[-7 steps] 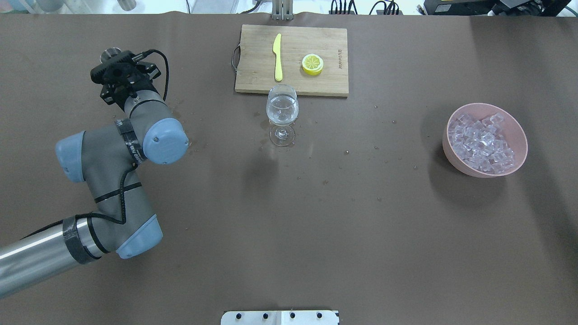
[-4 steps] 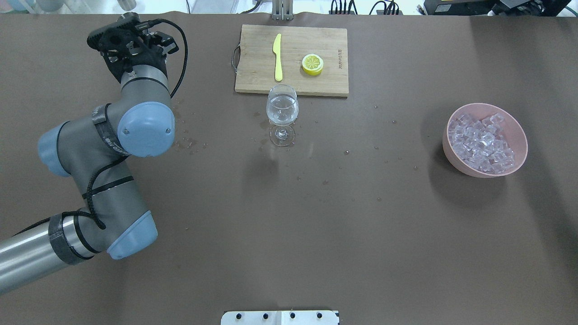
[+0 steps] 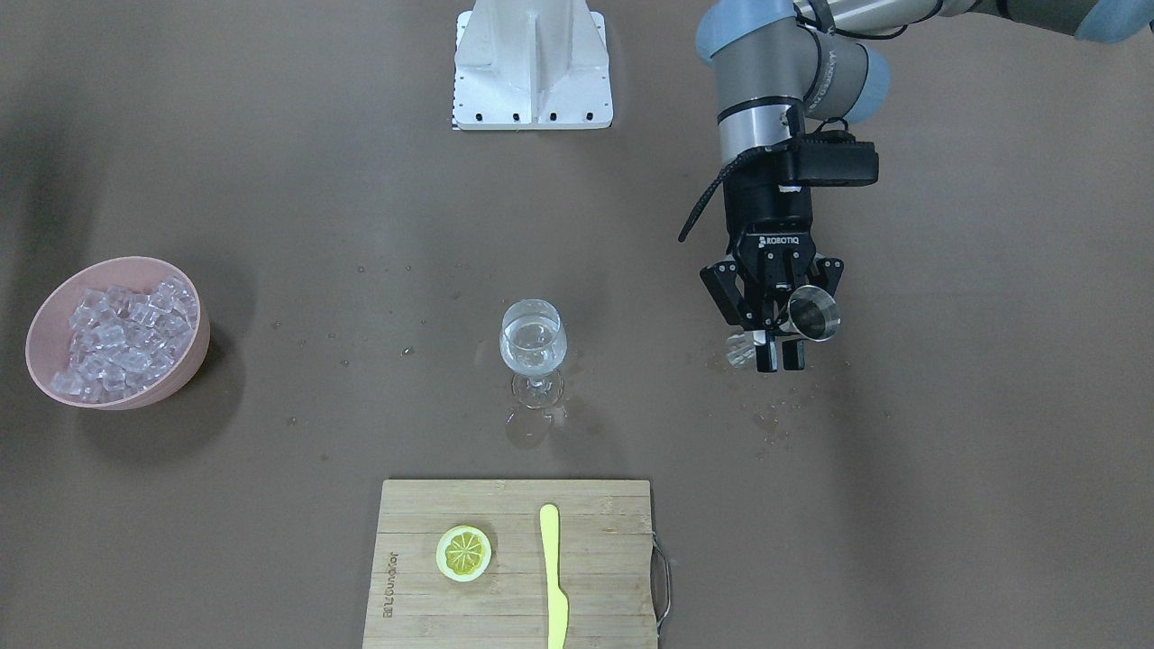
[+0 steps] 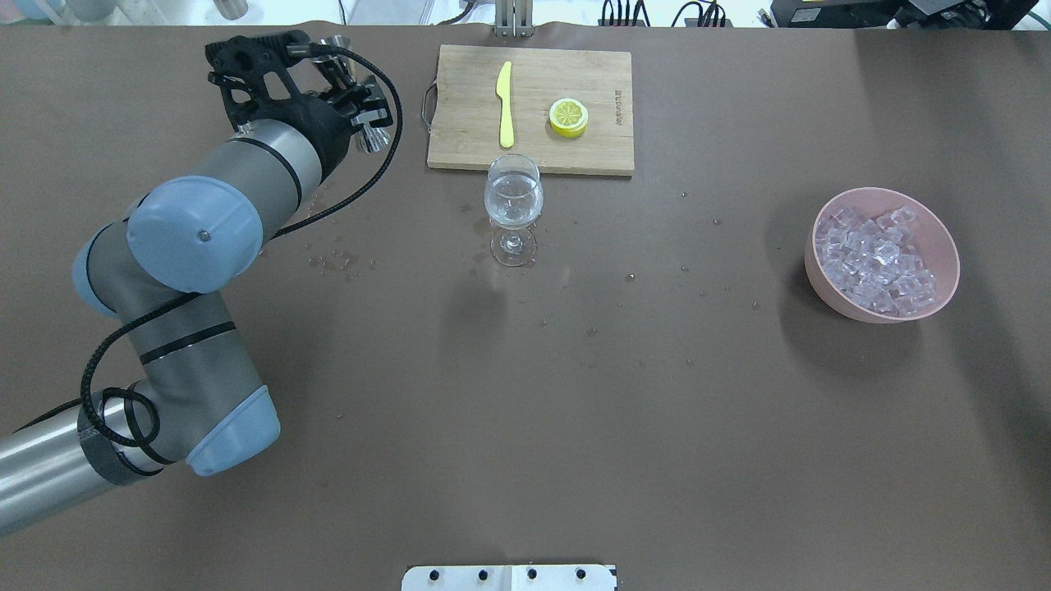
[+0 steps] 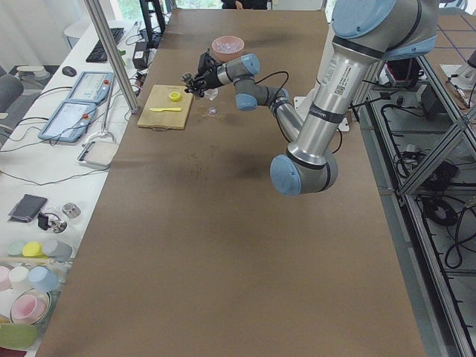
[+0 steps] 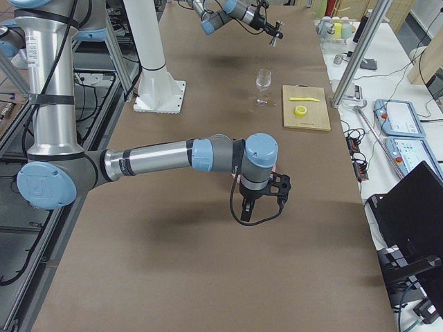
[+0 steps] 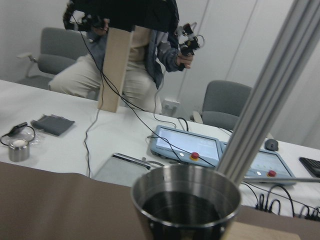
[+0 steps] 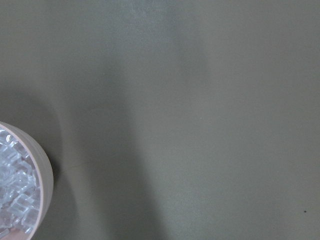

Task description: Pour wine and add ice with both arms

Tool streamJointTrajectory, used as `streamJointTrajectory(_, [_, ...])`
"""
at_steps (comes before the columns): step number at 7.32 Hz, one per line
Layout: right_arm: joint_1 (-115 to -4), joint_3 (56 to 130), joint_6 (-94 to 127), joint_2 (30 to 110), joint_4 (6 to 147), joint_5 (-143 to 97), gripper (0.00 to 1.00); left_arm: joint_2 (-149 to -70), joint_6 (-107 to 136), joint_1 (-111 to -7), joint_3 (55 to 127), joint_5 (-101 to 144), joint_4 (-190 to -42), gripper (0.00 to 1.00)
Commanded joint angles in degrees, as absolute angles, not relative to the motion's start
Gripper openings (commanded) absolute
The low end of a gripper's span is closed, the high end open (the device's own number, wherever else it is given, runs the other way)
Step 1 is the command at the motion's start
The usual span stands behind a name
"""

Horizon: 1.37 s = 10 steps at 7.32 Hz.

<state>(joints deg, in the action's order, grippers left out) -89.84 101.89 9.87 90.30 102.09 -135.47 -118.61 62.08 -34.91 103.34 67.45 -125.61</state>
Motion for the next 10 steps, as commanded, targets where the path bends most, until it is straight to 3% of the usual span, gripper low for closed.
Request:
streamJointTrajectory(1, [-89.6, 101.7, 10.0, 90.3, 102.3, -135.4, 1.00, -118.5, 57.2, -34.8, 103.1, 72.0, -129.5, 0.00])
streamJointTrajectory(7, [-88.2, 101.2, 11.2, 90.3, 102.2, -136.3, 1.00, -118.8, 57.1, -34.5, 102.8, 82.9, -129.5, 0.00])
streamJointTrajectory(10, [-87.5, 101.2, 11.1, 88.4, 102.1, -135.9, 1.00, -121.3, 56.3, -34.5, 103.8, 85.0, -121.8, 0.00])
